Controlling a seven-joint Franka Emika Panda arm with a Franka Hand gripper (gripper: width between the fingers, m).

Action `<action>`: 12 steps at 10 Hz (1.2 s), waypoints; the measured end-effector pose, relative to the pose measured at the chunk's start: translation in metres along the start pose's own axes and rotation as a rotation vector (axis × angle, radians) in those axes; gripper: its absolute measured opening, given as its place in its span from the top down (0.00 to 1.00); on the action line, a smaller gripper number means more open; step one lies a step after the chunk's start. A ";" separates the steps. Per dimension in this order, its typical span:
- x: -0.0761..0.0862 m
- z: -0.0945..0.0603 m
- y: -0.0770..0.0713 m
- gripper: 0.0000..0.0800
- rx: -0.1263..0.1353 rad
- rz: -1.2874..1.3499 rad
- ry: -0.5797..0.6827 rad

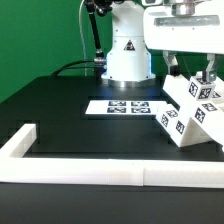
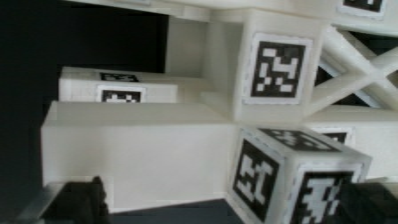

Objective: Assemble chair

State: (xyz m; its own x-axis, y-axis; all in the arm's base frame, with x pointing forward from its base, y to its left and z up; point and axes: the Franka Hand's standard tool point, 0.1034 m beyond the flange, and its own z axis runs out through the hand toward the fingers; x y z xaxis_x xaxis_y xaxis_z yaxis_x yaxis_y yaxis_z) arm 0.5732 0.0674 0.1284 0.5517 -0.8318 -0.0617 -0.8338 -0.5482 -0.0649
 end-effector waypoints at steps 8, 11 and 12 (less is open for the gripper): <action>-0.006 -0.020 0.021 0.19 0.011 -0.064 -0.016; -0.012 -0.016 0.038 0.19 0.011 -0.068 -0.008; -0.012 -0.016 0.038 0.19 0.011 -0.069 -0.008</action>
Offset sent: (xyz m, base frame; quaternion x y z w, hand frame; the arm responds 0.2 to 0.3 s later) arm 0.0000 0.0000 0.0000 0.0000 0.0000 0.0000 1.0000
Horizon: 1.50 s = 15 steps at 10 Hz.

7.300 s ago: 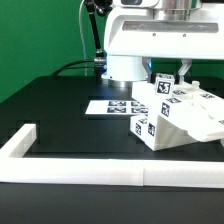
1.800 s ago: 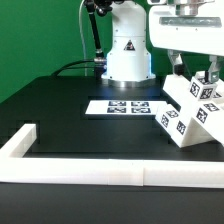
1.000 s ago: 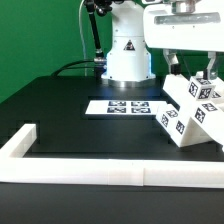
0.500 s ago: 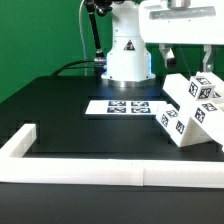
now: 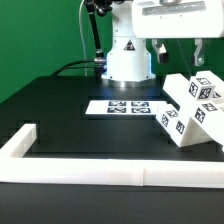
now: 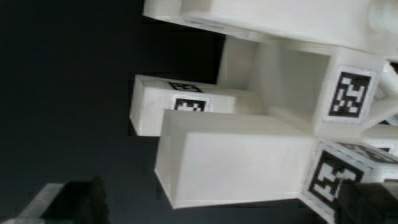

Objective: Assemble chair

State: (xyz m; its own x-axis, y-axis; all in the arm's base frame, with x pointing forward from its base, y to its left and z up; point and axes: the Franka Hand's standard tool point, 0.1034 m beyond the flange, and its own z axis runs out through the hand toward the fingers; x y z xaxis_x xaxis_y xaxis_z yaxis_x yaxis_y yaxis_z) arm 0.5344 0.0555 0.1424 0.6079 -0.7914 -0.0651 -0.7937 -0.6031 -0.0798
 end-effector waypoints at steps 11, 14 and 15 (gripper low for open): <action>0.000 0.028 0.031 0.19 -0.051 -0.054 -0.023; 0.000 0.037 0.036 0.19 -0.064 -0.070 -0.030; 0.000 0.038 0.036 0.19 -0.064 -0.076 -0.030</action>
Offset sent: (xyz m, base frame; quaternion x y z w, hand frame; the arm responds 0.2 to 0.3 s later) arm -0.0124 -0.0156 -0.0103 -0.0171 0.0040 -0.0212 0.9996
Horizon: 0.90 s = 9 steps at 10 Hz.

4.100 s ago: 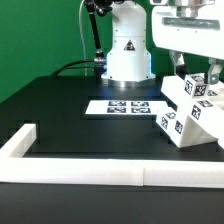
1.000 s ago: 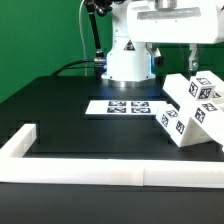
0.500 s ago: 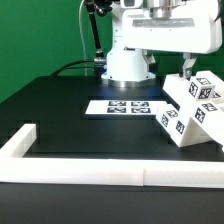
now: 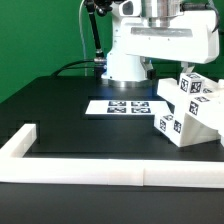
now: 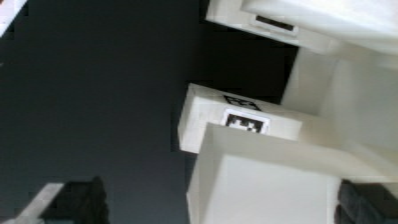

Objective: Assemble chair

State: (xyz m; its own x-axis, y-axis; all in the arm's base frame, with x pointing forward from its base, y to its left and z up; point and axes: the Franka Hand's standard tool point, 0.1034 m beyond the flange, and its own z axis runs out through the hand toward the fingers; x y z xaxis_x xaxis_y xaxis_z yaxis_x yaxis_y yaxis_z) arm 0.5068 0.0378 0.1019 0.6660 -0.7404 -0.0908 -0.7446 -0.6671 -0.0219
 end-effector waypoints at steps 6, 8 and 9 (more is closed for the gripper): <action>0.002 -0.002 -0.004 0.19 0.018 -0.025 0.020; -0.002 -0.017 -0.010 0.19 0.031 -0.073 0.024; -0.003 -0.026 -0.014 0.19 0.042 -0.112 0.030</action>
Offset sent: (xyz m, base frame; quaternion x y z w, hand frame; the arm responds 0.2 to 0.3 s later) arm -0.0008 -0.0036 -0.0074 0.0018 0.0100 -0.0063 0.9999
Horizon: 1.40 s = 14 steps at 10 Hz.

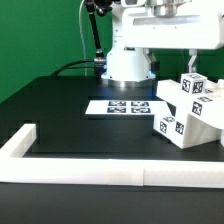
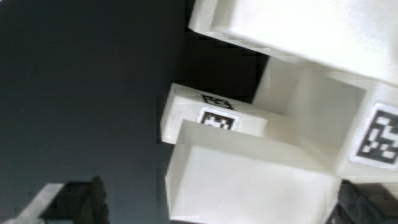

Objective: Assemble chair

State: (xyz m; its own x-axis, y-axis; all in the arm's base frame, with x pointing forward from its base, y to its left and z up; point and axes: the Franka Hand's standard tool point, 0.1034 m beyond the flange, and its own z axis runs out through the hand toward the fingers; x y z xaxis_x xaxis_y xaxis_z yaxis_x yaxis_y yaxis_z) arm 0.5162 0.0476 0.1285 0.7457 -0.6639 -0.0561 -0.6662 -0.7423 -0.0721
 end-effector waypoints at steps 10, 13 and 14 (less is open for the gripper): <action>0.008 -0.011 0.001 0.19 0.034 -0.119 -0.016; 0.021 -0.001 0.016 0.19 0.033 -0.158 -0.010; 0.023 0.003 0.019 0.19 0.029 -0.166 -0.010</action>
Offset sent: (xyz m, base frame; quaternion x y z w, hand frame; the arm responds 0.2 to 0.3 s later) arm 0.0000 0.0000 0.0000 0.0000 0.0000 0.0000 1.0000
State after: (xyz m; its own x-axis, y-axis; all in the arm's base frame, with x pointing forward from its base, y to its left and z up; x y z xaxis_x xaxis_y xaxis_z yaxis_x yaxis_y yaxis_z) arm 0.5208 0.0184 0.1231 0.8459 -0.5309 -0.0510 -0.5331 -0.8389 -0.1096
